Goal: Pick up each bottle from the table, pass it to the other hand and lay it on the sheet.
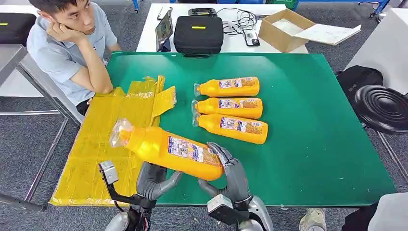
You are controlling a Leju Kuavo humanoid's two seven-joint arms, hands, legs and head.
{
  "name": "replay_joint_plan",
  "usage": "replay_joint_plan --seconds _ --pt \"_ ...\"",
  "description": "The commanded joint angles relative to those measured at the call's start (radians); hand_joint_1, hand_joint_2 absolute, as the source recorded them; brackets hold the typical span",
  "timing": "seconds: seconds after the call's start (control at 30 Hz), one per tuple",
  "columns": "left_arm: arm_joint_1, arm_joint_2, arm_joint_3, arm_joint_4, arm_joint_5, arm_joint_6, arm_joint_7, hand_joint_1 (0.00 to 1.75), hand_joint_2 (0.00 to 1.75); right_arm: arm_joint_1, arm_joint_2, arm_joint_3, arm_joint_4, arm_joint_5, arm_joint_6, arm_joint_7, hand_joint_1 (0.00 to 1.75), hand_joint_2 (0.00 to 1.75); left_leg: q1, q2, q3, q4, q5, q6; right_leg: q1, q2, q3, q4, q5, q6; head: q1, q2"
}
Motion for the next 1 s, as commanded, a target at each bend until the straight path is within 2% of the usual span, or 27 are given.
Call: replay_joint_plan --seconds 0.03,0.23,0.3,0.47,0.5,0.6,0.8,1.0 --pt "-0.03 0.013 -0.01 0.063 0.004 0.0 0.005 0.0 1.75 -0.045 -0.012 0.029 0.064 -0.005 -0.001 -0.001 1.75 1.75 0.0 0.0 0.001 -0.001 0.0 0.0 0.0 -0.001 0.001 -0.001 0.0 -0.001 0.0 0.0" --pt "-0.043 -0.028 0.015 0.025 0.036 -0.001 0.006 0.0 1.75 -0.063 0.011 0.133 0.134 -0.042 0.032 -0.001 1.75 1.75 0.001 0.001 0.004 -0.001 0.0 0.001 0.001 -0.001 0.004 -0.002 0.0 -0.002 0.0 0.0" --pt "-0.025 -0.057 0.042 -0.047 0.052 0.009 -0.036 0.0 1.75 -0.07 0.011 0.163 0.158 -0.069 0.036 -0.001 1.75 1.75 0.001 0.001 0.002 -0.001 0.0 0.0 0.001 0.0 0.002 -0.001 0.0 -0.001 0.0 0.0" --pt "0.015 -0.08 0.084 -0.195 0.107 0.009 -0.063 0.0 1.75 -0.053 0.001 0.156 0.171 -0.1 0.051 -0.001 1.75 1.75 0.001 0.001 0.002 0.0 -0.001 0.0 0.002 -0.001 0.002 -0.001 0.0 -0.001 0.0 0.0" --pt "0.017 -0.077 0.083 -0.208 0.178 -0.045 -0.033 0.0 1.75 -0.045 0.003 0.134 0.187 -0.103 0.059 0.001 1.75 1.75 0.001 0.001 0.002 0.0 0.0 0.0 0.001 -0.001 0.002 -0.001 0.0 -0.001 0.0 0.0" --pt "0.005 -0.084 0.095 -0.173 0.275 -0.125 0.025 0.0 1.75 -0.043 -0.002 0.146 0.191 -0.108 0.073 -0.001 1.75 1.75 0.001 0.0 0.004 -0.002 -0.001 0.001 0.002 -0.001 0.005 -0.003 0.0 -0.002 0.0 0.0" --pt "-0.014 -0.078 0.094 -0.109 0.247 -0.163 0.01 0.0 1.75 -0.053 0.01 0.166 0.234 -0.098 0.078 -0.001 1.75 1.75 0.001 0.0 0.006 -0.003 0.0 0.001 0.002 -0.002 0.007 -0.004 0.0 -0.003 0.0 0.0" --pt "-0.032 -0.077 0.101 -0.087 0.246 -0.176 0.008 0.0 1.75 -0.054 0.013 0.184 0.27 -0.093 0.082 -0.001 1.75 1.75 0.001 -0.001 0.002 -0.001 0.0 0.0 0.001 -0.003 0.003 -0.002 0.0 -0.001 0.0 0.0"
